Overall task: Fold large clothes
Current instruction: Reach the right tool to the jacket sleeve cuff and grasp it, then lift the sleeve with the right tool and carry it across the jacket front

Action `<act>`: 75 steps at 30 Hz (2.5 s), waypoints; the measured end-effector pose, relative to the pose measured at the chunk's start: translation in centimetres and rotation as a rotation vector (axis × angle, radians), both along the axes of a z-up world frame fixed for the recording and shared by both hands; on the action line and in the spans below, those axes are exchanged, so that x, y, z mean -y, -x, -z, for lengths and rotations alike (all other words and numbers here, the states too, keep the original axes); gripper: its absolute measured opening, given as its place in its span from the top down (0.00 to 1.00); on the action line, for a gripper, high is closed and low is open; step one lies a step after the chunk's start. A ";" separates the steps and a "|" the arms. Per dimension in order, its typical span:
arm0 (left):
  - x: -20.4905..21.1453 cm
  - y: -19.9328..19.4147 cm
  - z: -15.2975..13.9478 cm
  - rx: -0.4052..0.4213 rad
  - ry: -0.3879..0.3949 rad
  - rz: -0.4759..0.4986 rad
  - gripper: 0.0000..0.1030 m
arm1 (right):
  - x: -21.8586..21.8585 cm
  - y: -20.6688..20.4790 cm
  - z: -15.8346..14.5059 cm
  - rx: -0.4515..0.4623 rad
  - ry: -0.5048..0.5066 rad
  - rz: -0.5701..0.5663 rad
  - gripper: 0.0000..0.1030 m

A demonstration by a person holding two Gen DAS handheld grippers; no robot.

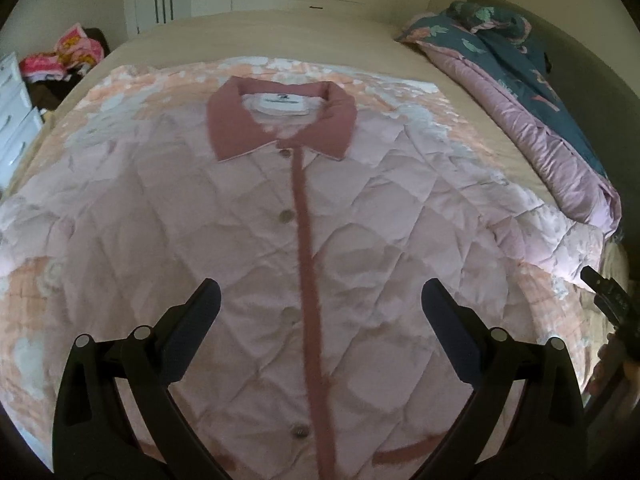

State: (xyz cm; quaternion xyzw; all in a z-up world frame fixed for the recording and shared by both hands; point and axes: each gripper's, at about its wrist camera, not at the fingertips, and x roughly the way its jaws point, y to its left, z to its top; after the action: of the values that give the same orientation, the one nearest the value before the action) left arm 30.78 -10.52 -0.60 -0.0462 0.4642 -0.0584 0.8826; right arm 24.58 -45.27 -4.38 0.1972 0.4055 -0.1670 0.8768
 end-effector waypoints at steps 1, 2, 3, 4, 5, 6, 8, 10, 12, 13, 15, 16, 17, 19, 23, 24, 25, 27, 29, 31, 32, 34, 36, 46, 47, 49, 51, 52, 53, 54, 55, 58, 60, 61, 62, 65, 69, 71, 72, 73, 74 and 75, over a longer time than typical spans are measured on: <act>0.4 -0.4 0.2 -0.004 -0.008 0.003 0.09 | 0.7 -0.2 0.4 -0.002 -0.004 0.014 0.04; 0.7 -0.9 0.5 -0.008 -0.012 0.005 0.09 | 1.5 -0.4 0.9 -0.010 -0.008 0.034 0.04; 1.1 -1.2 0.7 -0.011 -0.016 0.004 0.09 | 2.2 -0.6 1.3 -0.018 -0.010 0.049 0.04; 1.3 -1.5 0.9 -0.012 -0.021 0.002 0.09 | 2.8 -0.8 1.7 -0.022 -0.014 0.058 0.04; 1.6 -1.9 1.1 -0.014 -0.029 0.003 0.09 | 3.5 -1.0 2.2 -0.033 -0.014 0.075 0.04; 1.9 -2.3 1.4 -0.016 -0.040 0.005 0.09 | 4.2 -1.3 2.6 -0.045 -0.011 0.088 0.04; 2.3 -2.9 1.9 -0.025 -0.045 0.003 0.09 | 5.5 -1.7 3.4 -0.059 -0.016 0.116 0.04; 2.6 -3.5 2.2 -0.027 -0.044 -0.004 0.09 | 6.8 -2.0 4.1 -0.071 -0.029 0.147 0.04; 2.9 -4.1 2.5 -0.024 -0.059 -0.016 0.09 | 8.4 -2.3 5.0 -0.080 -0.053 0.193 0.04; 2.9 -4.4 2.6 -0.022 -0.066 -0.022 0.09 | 9.2 -2.4 5.4 -0.088 -0.063 0.218 0.04; 3.0 -5.0 2.7 -0.021 -0.080 -0.031 0.09 | 10.5 -2.6 6.1 -0.091 -0.086 0.251 0.04; 3.0 -5.3 2.8 -0.021 -0.082 -0.034 0.09 | 11.4 -2.7 6.5 -0.094 -0.101 0.276 0.04; 3.0 -5.5 2.9 -0.020 -0.084 -0.036 0.09 | 11.9 -2.8 6.8 -0.094 -0.109 0.287 0.04; 2.8 -6.0 3.0 -0.019 -0.092 -0.041 0.09 | 13.2 -3.0 7.4 -0.097 -0.121 0.321 0.04; 2.3 -6.8 3.5 -0.025 -0.107 -0.057 0.09 | 15.5 -3.5 8.4 -0.081 -0.187 0.360 0.04; 2.0 -7.0 3.6 -0.025 -0.109 -0.062 0.09 | 15.9 -3.5 8.5 -0.074 -0.199 0.374 0.04; 1.9 -7.2 3.6 -0.023 -0.110 -0.066 0.09 | 16.3 -3.6 8.6 -0.064 -0.208 0.384 0.04; 1.5 -7.6 3.7 -0.020 -0.118 -0.072 0.09 | 17.2 -3.9 8.7 -0.051 -0.213 0.404 0.04; 1.2 -7.9 3.8 -0.018 -0.125 -0.080 0.09 | 18.1 -4.2 8.9 -0.032 -0.227 0.423 0.04; 0.7 -8.3 3.8 -0.013 -0.126 -0.085 0.09 | 18.9 -4.2 9.3 -0.017 -0.248 0.437 0.04; 0.4 -8.4 3.8 -0.009 -0.128 -0.090 0.09 | 19.2 -4.2 9.5 -0.006 -0.255 0.442 0.04; -0.2 -8.7 3.9 -0.008 -0.121 -0.099 0.09 | 19.3 -4.3 9.6 0.006 -0.248 0.441 0.06; -0.7 -8.8 3.9 -0.010 -0.110 -0.102 0.09 | 19.2 -4.2 9.3 0.020 -0.213 0.432 0.22; -2.6 -8.0 1.7 0.020 -0.083 -0.096 0.09 | 19.1 -1.7 5.3 0.150 -0.173 0.351 0.77; -2.7 -7.9 1.4 0.024 -0.078 -0.094 0.09 | 18.5 -1.8 4.2 0.165 -0.153 0.324 0.78; -3.0 -7.7 0.8 0.034 -0.071 -0.093 0.09 | 17.3 -2.1 2.0 0.194 -0.120 0.280 0.80; -3.5 -7.4 0.1 0.048 -0.061 -0.094 0.09 | 16.6 -2.2 0.4 0.221 -0.110 0.248 0.81; -3.9 -7.2 -0.2 0.057 -0.055 -0.097 0.09 | 15.9 -2.3 -0.8 0.237 -0.099 0.228 0.82; -4.3 -7.0 -0.5 0.060 -0.052 -0.103 0.09 | 15.4 -2.2 -1.6 0.248 -0.084 0.212 0.82; -4.7 -6.9 -0.7 0.061 -0.049 -0.107 0.09 | 14.7 -2.4 -2.5 0.263 -0.067 0.191 0.82; -5.1 -6.9 -1.0 0.061 -0.044 -0.111 0.09 | 13.9 -2.6 -3.6 0.281 -0.056 0.168 0.82; -6.2 -6.4 -2.1 0.082 -0.044 -0.118 0.09 | 12.1 -3.3 -5.8 0.310 -0.032 0.113 0.83; -6.8 -6.0 -3.1 0.107 -0.056 -0.128 0.09 | 10.1 -3.6 -7.4 0.328 -0.004 0.066 0.83; -7.1 -5.7 -3.5 0.122 -0.068 -0.134 0.09 | 9.0 -3.9 -8.0 0.337 0.008 0.043 0.83; -7.4 -5.5 -3.9 0.134 -0.078 -0.139 0.09 | 8.2 -4.1 -8.6 0.343 0.017 0.026 0.83; -8.3 -4.8 -5.1 0.161 -0.091 -0.149 0.09 | 5.6 -4.6 -10.3 0.369 0.036 -0.030 0.83; -9.4 -3.9 -6.4 0.184 -0.092 -0.153 0.09 | 1.9 -5.1 -12.3 0.397 0.074 -0.106 0.84; -9.8 -3.5 -6.8 0.194 -0.093 -0.156 0.09 | 0.4 -5.2 -12.9 0.408 0.076 -0.140 0.84; -10.1 -3.3 -7.0 0.199 -0.091 -0.157 0.09 | -0.5 -5.3 -13.3 0.413 0.082 -0.159 0.84; -10.3 -3.1 -7.1 0.202 -0.087 -0.157 0.09 | -1.4 -5.5 -13.6 0.419 0.085 -0.178 0.84; -10.6 -2.8 -7.3 0.208 -0.084 -0.159 0.09 | -2.0 -5.6 -13.8 0.421 0.090 -0.191 0.84; -10.8 -2.6 -7.4 0.212 -0.084 -0.159 0.09 | -2.8 -5.7 -14.0 0.422 0.101 -0.207 0.84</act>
State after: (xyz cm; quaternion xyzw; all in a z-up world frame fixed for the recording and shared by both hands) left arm 33.40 0.23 6.81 -0.0396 0.3654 0.0268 0.9296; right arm 30.28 -42.52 9.65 0.1411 0.2223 -0.0512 0.9634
